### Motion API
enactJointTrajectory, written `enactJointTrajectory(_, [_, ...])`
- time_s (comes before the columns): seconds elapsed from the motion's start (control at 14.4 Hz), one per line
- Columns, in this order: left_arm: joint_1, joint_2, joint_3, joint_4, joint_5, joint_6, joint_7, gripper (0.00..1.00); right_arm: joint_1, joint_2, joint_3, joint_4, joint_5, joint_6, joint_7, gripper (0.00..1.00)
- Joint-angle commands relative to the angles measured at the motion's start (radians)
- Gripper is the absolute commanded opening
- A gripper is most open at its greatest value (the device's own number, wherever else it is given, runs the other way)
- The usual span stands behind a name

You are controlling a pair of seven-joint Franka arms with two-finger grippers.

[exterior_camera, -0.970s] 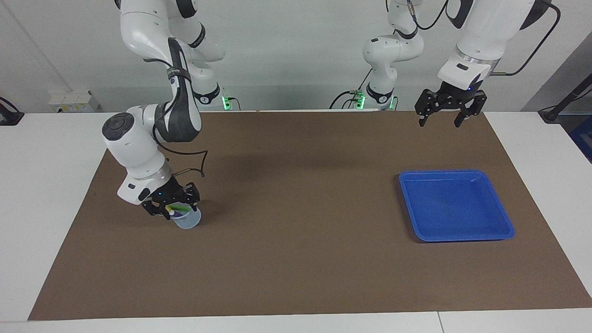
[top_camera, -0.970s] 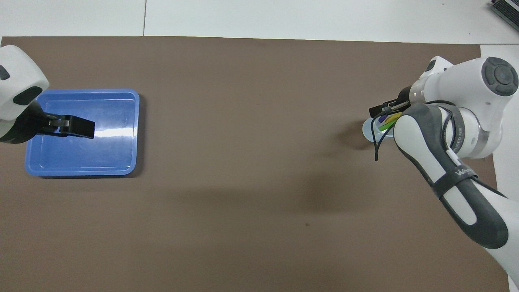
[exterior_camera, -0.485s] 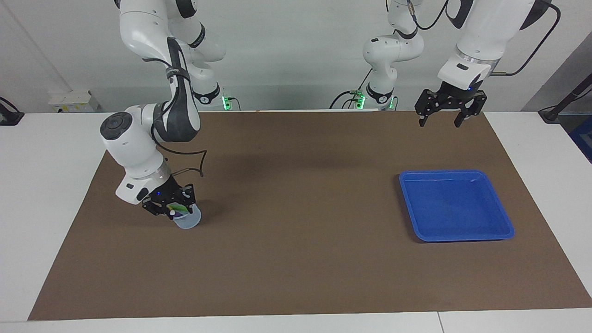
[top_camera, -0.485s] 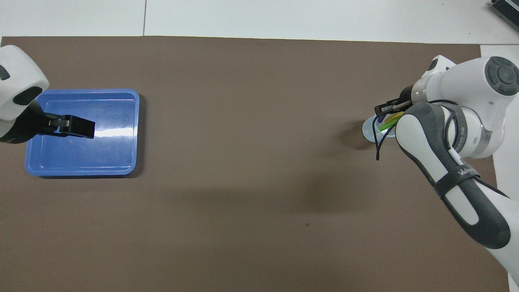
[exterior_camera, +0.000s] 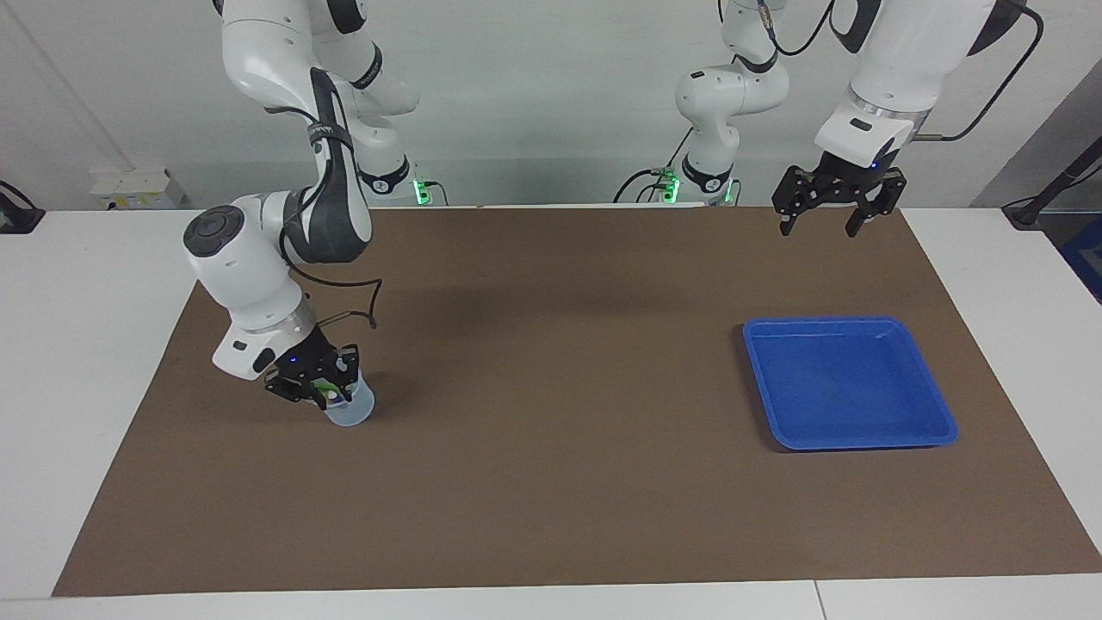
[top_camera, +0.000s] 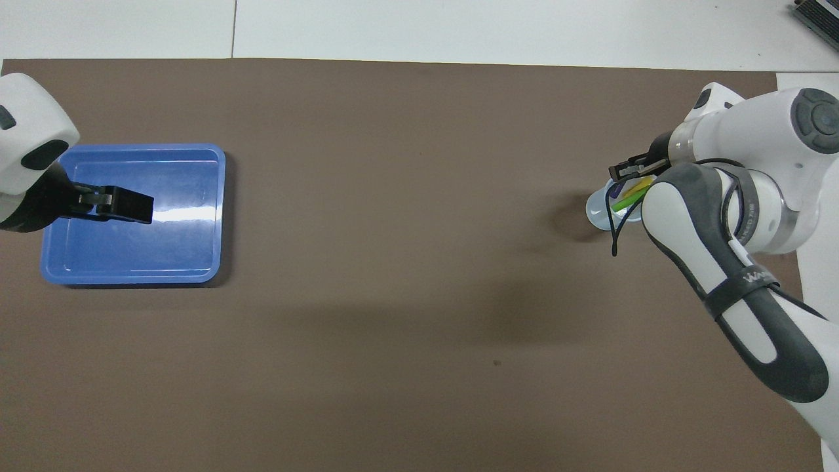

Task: Right arm passes pens to left for tray arrangement
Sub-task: 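Lift the purple pen out of the cup with the right gripper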

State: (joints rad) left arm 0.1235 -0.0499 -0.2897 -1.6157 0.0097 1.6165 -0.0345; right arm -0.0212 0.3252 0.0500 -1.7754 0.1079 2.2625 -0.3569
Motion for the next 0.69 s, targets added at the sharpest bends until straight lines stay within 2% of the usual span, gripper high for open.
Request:
enactJointTrajectory(0.0, [0.013, -0.030, -0.002, -0.029, -0.011, -0.003, 0.013, 1.00, -0.011, 0.003, 0.008, -0.002, 0.009, 0.015, -0.031, 0.37])
enactJointTrajectory(0.28, [0.013, -0.030, -0.002, -0.029, -0.011, -0.003, 0.013, 1.00, -0.010, 0.000, 0.008, -0.012, 0.019, 0.011, -0.028, 0.27])
enactJointTrajectory(0.35, [0.013, -0.030, -0.002, -0.029, -0.011, -0.003, 0.013, 1.00, -0.010, 0.000, 0.008, -0.012, 0.019, 0.011, -0.028, 0.21])
enactJointTrajectory(0.48, [0.013, -0.030, -0.002, -0.029, -0.011, -0.003, 0.013, 1.00, -0.010, 0.000, 0.008, -0.010, 0.019, 0.009, -0.028, 0.04])
enactJointTrajectory(0.55, [0.013, -0.030, -0.002, -0.029, -0.011, -0.003, 0.013, 1.00, -0.010, 0.000, 0.008, -0.009, 0.019, 0.003, -0.030, 0.00])
enactJointTrajectory(0.62, [0.013, -0.030, -0.002, -0.029, -0.011, -0.003, 0.013, 1.00, -0.010, 0.000, 0.008, -0.006, 0.019, -0.001, -0.031, 0.00])
